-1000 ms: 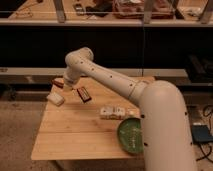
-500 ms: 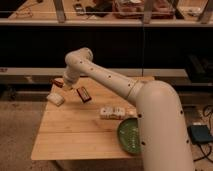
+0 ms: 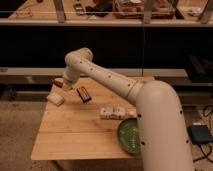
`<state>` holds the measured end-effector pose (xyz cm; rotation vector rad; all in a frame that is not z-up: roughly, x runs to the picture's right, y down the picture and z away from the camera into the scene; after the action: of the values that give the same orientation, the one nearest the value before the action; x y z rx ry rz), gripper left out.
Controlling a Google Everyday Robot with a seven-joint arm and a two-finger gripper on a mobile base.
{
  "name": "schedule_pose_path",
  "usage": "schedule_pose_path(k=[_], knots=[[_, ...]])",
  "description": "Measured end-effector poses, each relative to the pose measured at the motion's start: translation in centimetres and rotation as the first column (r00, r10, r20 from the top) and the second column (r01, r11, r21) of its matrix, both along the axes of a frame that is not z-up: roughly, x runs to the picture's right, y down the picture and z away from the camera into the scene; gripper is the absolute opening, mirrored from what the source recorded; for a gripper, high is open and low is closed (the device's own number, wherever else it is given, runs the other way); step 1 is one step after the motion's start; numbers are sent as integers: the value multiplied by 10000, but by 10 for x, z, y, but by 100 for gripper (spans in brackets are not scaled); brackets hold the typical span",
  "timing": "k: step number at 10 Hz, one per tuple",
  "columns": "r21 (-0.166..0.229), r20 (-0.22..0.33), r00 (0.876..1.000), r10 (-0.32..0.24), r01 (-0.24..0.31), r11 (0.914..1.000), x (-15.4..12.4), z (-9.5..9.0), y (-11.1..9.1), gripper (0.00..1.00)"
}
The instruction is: Place the pepper on the white sponge
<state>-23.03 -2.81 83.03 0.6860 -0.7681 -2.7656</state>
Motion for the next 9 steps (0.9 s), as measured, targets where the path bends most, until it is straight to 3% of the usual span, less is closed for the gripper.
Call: schedule_pose_path(k=[2,4,9], knots=[[70,250,9997,-50,48,10000,-27,6,-3,15],[82,154,9999,-31,30,10000,-30,16,-3,15],[-355,41,9996,-275,276,9990,-47,37,23,15]])
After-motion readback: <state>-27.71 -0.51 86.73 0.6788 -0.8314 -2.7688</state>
